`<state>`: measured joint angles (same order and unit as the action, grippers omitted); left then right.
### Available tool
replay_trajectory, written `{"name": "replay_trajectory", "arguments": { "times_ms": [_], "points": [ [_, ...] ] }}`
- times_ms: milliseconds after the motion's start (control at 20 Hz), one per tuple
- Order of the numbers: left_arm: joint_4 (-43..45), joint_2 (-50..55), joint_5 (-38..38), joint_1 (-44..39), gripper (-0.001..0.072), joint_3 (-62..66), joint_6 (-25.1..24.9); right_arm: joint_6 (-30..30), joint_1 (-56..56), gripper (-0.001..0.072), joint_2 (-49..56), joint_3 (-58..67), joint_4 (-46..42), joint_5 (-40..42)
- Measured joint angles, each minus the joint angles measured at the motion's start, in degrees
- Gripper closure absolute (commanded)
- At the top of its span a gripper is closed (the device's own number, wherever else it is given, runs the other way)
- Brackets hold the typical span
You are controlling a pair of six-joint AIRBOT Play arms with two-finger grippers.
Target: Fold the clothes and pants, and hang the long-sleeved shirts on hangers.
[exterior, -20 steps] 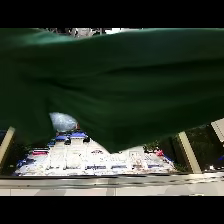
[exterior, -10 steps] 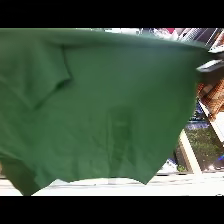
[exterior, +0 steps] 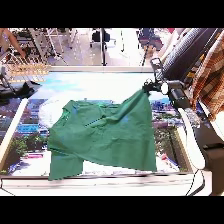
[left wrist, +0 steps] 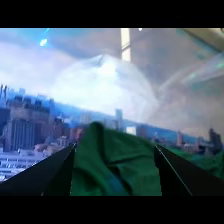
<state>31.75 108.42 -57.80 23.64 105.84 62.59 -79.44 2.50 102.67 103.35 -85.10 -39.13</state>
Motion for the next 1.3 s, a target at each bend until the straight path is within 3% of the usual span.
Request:
{"name": "replay_trajectory", "arguments": {
  "times_ms": [100, 250, 350, 450, 550, 600, 900, 1300],
  "points": [
    [3.9, 0.6, -4.7, 1.5, 0.0184, 0.0, 1.3, -1.6, -3.4, 0.0192, 1.6, 0.1, 6.1, -3.9],
    [16.7, 0.2, -18.3, 4.2, 0.0357, -0.8, 7.2, -1.7, -8.7, 0.0198, 1.3, -1.4, 11.8, -18.4],
    [23.3, -2.1, -26.2, 5.4, 0.0357, -5.2, 9.9, -0.3, -12.3, 0.0198, -1.4, -6.5, 14.1, -27.5],
    [26.6, -7.2, -29.1, 5.6, 0.0328, -14.1, 10.7, 2.1, -16.1, 0.0198, -6.9, -16.1, 16.6, -33.6],
    [28.8, -14.0, -28.7, 5.4, 0.0137, -25.9, 10.1, 5.0, -20.6, 0.0197, -14.0, -28.4, 19.5, -37.3],
    [29.2, -17.6, -27.4, 5.2, 0.0109, -32.0, 9.3, 7.0, -23.1, 0.0196, -17.7, -35.0, 20.7, -39.1],
    [25.5, -34.0, -15.4, 4.6, 0.0114, -62.3, 2.0, 16.7, -32.7, 0.0195, -30.1, -59.3, 27.0, -42.6],
    [22.4, -37.8, -1.7, -3.8, 0.0114, -71.0, -2.0, 19.6, -34.8, 0.0195, -30.6, -66.1, 25.2, -43.9]
  ]
}}
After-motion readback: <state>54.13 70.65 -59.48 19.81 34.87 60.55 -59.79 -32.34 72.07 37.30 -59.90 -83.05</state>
